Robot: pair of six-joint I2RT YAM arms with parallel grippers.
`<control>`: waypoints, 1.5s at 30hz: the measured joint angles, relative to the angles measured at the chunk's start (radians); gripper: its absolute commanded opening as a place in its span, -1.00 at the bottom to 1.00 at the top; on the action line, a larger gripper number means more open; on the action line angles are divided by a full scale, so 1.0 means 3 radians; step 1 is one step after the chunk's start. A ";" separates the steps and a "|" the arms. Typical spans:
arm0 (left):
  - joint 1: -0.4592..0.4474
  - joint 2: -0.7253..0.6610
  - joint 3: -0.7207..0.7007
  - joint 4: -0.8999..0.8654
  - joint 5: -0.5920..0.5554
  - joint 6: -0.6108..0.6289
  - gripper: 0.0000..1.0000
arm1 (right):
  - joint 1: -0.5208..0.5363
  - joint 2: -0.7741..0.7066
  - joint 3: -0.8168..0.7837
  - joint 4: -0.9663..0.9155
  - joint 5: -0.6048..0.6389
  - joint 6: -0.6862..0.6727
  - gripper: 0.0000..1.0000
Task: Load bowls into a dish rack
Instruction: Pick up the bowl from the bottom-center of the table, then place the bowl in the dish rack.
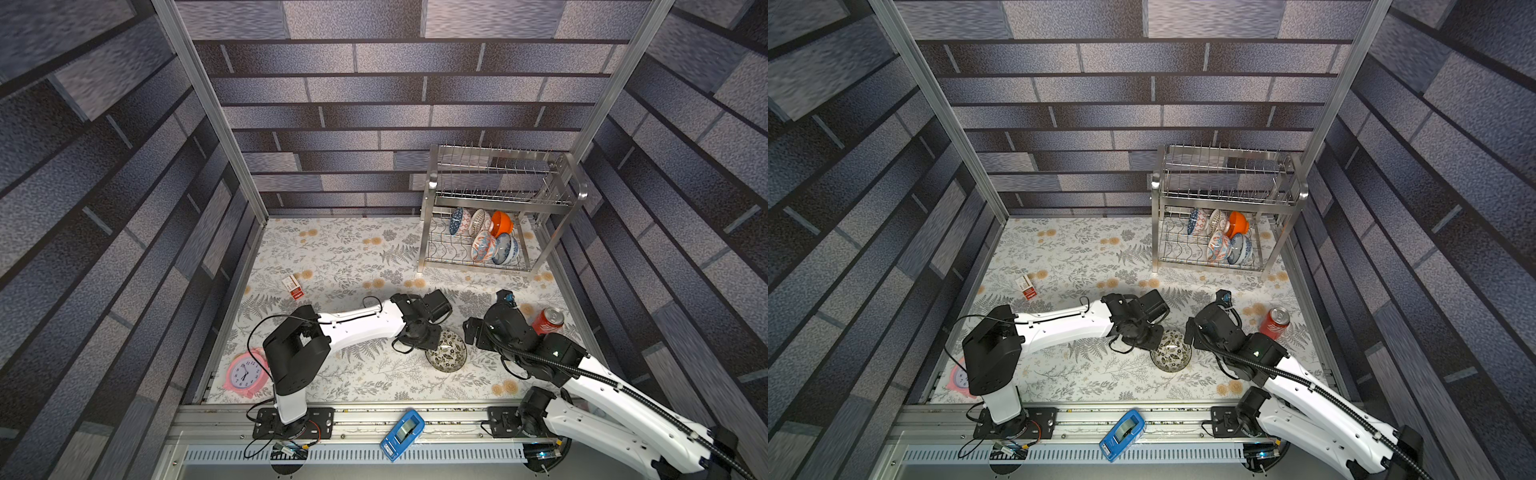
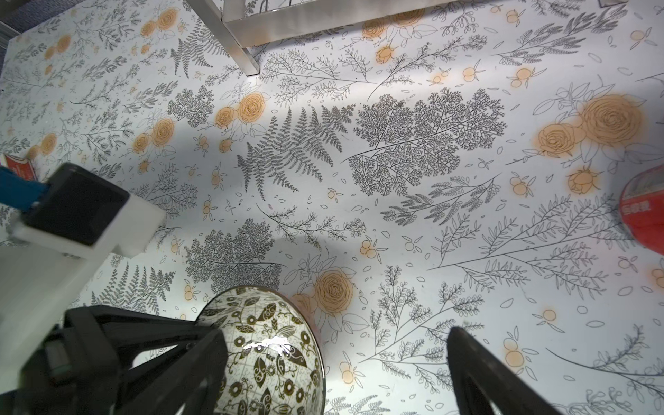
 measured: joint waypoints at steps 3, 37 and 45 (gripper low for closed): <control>0.0046 -0.0148 -0.0100 0.0065 -0.0003 -0.0061 -1.00 | 0.0000 0.0072 0.0000 0.0031 -0.0042 -0.0014 0.92; 0.0559 -0.1489 -0.1340 0.0416 -0.0301 -0.0835 -1.00 | -0.0033 0.1526 0.0692 0.0828 -0.1203 -0.0456 0.76; 0.0643 -0.1662 -0.1492 0.0415 -0.0356 -0.0928 -1.00 | -0.0033 0.1944 0.0927 0.0830 -0.1465 -0.0567 0.66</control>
